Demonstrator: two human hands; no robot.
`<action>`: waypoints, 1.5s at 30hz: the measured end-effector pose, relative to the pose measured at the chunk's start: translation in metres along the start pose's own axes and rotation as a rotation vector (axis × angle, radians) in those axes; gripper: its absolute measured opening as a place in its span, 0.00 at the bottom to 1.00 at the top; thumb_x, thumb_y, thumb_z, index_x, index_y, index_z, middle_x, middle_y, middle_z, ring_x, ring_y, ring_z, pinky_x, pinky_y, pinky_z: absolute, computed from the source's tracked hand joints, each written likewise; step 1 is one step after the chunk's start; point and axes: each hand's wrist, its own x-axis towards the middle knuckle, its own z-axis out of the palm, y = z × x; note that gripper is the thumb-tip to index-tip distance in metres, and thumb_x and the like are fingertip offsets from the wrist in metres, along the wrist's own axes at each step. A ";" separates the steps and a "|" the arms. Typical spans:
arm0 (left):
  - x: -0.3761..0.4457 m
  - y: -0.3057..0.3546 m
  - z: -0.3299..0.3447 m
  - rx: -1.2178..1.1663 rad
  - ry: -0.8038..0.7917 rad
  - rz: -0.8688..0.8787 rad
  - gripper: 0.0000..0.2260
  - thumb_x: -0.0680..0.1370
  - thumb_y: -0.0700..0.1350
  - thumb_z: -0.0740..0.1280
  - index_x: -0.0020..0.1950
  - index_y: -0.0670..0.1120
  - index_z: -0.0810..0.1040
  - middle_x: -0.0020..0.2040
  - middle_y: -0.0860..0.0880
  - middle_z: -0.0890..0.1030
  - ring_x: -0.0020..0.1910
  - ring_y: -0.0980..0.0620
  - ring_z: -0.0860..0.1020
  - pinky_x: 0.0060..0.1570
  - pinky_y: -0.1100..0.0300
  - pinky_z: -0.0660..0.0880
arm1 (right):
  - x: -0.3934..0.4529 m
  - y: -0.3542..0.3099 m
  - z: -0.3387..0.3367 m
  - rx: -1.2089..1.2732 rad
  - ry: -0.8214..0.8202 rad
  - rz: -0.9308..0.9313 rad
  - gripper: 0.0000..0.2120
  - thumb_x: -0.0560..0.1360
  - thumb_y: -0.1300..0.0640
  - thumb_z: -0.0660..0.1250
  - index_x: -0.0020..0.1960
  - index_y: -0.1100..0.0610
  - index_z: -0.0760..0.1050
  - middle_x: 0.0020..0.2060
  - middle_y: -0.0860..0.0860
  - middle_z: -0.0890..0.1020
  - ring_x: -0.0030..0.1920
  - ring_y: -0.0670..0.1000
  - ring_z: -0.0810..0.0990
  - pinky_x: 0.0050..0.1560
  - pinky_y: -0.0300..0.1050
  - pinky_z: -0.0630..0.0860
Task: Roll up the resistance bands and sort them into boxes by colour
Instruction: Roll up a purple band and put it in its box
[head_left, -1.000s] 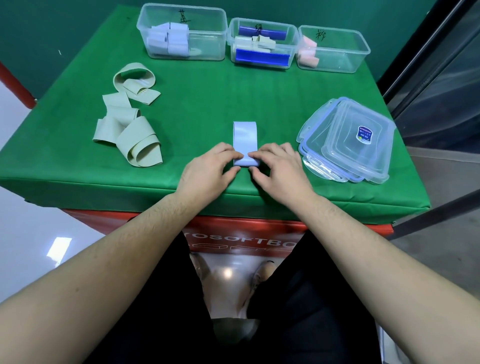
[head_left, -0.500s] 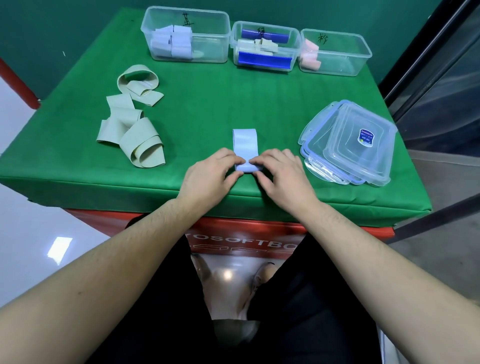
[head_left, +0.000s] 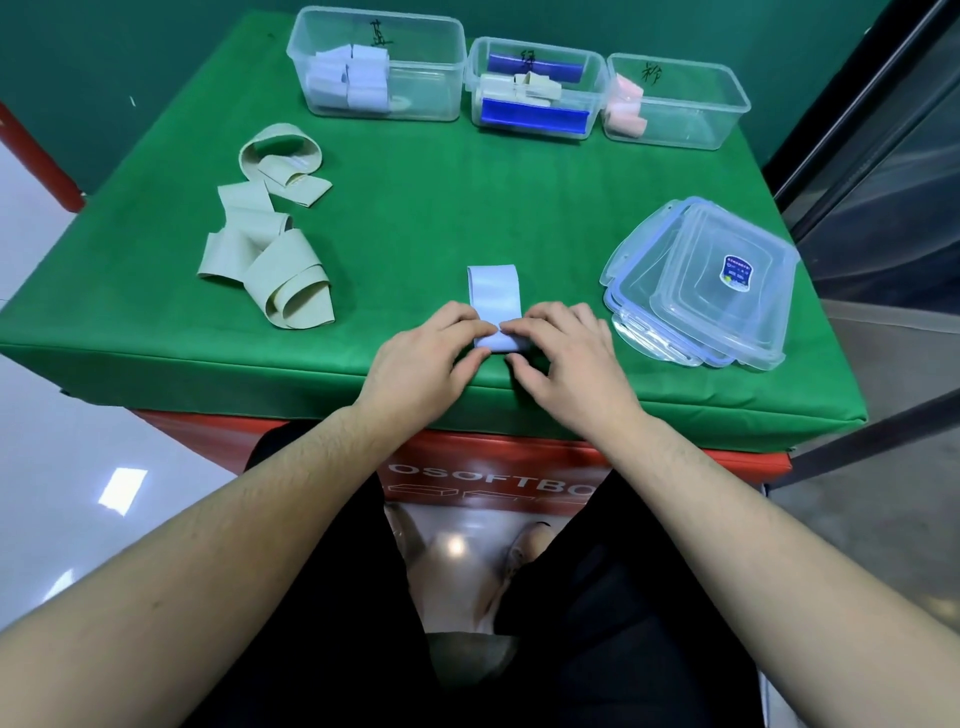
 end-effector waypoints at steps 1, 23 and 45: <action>0.000 0.000 0.000 0.000 -0.004 -0.012 0.13 0.81 0.54 0.63 0.63 0.53 0.78 0.59 0.58 0.75 0.46 0.52 0.78 0.39 0.57 0.73 | 0.001 -0.001 0.000 0.002 -0.003 0.000 0.13 0.75 0.52 0.69 0.59 0.49 0.79 0.53 0.45 0.79 0.51 0.52 0.70 0.48 0.47 0.63; 0.011 -0.001 0.000 -0.066 -0.010 -0.092 0.11 0.80 0.53 0.64 0.63 0.57 0.77 0.59 0.61 0.75 0.46 0.54 0.78 0.42 0.57 0.73 | 0.015 -0.001 0.001 0.027 -0.036 0.052 0.11 0.75 0.53 0.69 0.58 0.48 0.79 0.54 0.43 0.80 0.53 0.52 0.72 0.50 0.47 0.62; 0.020 0.000 -0.001 0.016 -0.021 -0.078 0.13 0.80 0.53 0.64 0.65 0.56 0.76 0.61 0.60 0.74 0.50 0.49 0.79 0.44 0.53 0.76 | 0.024 0.003 0.005 0.040 -0.042 0.080 0.15 0.75 0.52 0.68 0.62 0.49 0.79 0.56 0.44 0.80 0.54 0.53 0.72 0.53 0.51 0.67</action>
